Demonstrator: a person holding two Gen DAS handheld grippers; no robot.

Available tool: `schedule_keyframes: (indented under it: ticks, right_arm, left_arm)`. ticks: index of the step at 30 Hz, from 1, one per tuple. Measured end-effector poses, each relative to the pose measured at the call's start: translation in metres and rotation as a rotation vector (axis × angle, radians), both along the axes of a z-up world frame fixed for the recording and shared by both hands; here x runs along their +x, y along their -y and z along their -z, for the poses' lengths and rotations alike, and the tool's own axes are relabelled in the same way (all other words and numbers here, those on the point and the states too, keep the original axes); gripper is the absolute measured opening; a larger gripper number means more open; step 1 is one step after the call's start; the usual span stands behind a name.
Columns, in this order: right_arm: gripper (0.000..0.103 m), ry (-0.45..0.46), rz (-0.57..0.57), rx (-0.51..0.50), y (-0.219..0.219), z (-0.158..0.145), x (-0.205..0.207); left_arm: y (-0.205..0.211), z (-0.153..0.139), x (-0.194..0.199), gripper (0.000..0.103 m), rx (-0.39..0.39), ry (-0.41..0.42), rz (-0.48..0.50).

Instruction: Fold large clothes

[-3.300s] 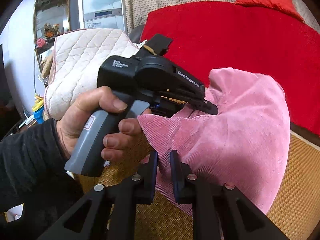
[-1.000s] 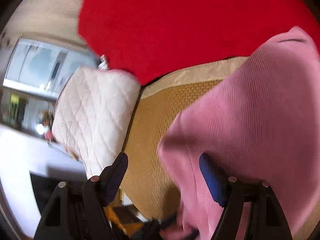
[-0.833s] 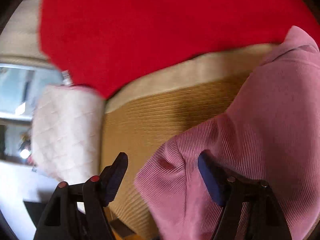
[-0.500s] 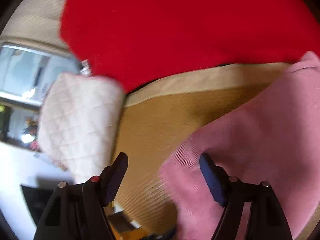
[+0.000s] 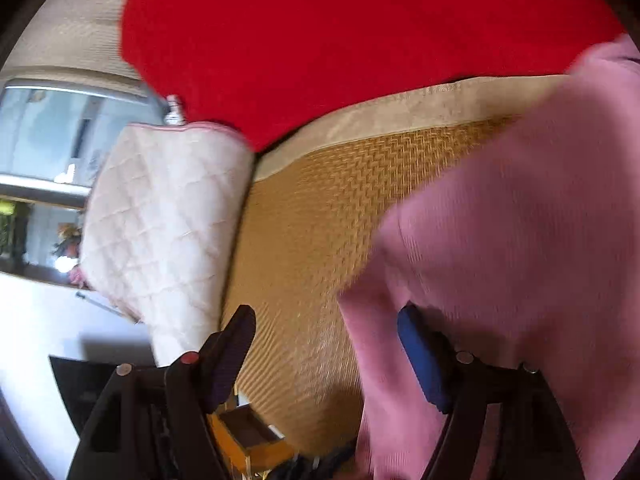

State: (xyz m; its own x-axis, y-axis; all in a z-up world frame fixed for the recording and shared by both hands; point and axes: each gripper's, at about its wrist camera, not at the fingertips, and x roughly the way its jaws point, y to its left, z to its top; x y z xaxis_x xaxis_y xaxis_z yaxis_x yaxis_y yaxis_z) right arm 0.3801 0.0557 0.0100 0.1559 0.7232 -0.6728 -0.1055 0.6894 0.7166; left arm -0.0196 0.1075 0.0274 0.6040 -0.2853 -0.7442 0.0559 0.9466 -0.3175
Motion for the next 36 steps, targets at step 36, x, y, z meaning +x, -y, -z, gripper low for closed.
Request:
schedule_keyframes:
  ticks: [36]
  right_arm:
    - [0.080, 0.128, 0.312, 0.221, 0.175, 0.068, -0.184]
  left_arm:
    - [-0.036, -0.017, -0.013, 0.076, 0.003, -0.012, -0.063]
